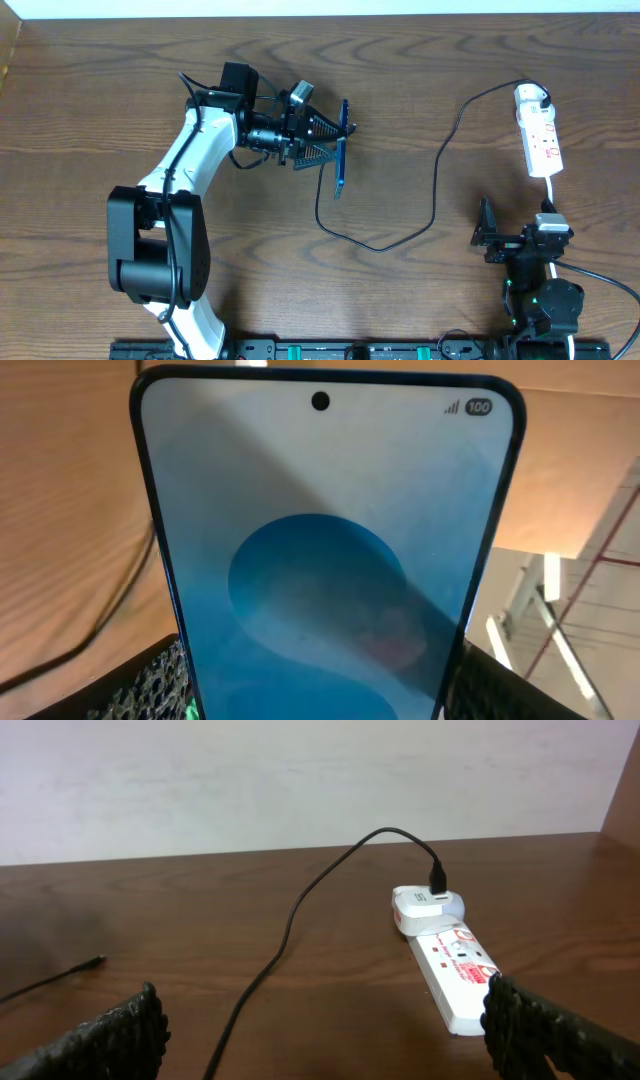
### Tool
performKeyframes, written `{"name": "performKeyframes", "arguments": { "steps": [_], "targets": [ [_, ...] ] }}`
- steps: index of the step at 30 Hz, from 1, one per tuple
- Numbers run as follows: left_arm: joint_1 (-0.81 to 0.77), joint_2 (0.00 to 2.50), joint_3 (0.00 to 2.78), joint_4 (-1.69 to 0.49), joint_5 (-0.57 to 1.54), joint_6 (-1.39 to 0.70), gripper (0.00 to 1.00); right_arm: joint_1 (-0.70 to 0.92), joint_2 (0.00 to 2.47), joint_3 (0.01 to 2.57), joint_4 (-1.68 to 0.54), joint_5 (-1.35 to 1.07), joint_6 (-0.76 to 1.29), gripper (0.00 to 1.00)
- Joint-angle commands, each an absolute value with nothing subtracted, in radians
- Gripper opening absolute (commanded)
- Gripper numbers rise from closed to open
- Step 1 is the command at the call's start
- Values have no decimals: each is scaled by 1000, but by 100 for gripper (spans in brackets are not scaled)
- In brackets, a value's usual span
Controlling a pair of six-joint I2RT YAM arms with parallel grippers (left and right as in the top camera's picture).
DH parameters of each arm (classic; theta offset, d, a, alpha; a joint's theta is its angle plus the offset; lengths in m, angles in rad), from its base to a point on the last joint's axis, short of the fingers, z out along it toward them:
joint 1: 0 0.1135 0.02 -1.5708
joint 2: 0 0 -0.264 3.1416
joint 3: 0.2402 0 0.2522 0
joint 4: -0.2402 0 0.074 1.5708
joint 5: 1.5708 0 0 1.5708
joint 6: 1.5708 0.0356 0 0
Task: Plug charger to phone and switch on socket
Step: 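Lift the phone upright with the left gripper and raise it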
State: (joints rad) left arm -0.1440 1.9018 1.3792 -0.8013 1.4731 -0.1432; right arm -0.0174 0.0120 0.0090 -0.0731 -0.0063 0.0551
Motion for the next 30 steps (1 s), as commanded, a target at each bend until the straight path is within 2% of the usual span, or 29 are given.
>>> {"name": "performKeyframes", "arguments": {
  "steps": [1,10,16,24,30],
  "targets": [
    [-141,1885,1394,-807,1568,-158,74,-5,6,6,-75,1,50,99],
    [-141,1885,1394,-682,1504,-327,73,-5,6,6,-75,1,51,99],
    [-141,1885,1394,-491,1339,-588,73,-5,6,6,-70,1,51,99],
    [-141,1885,1394,-212,1303,-842,73,-5,6,6,-74,2,51,99],
    [-141,1885,1394,-122,1299,-954,73,-5,6,6,-75,1,51,99]
  ]
}}
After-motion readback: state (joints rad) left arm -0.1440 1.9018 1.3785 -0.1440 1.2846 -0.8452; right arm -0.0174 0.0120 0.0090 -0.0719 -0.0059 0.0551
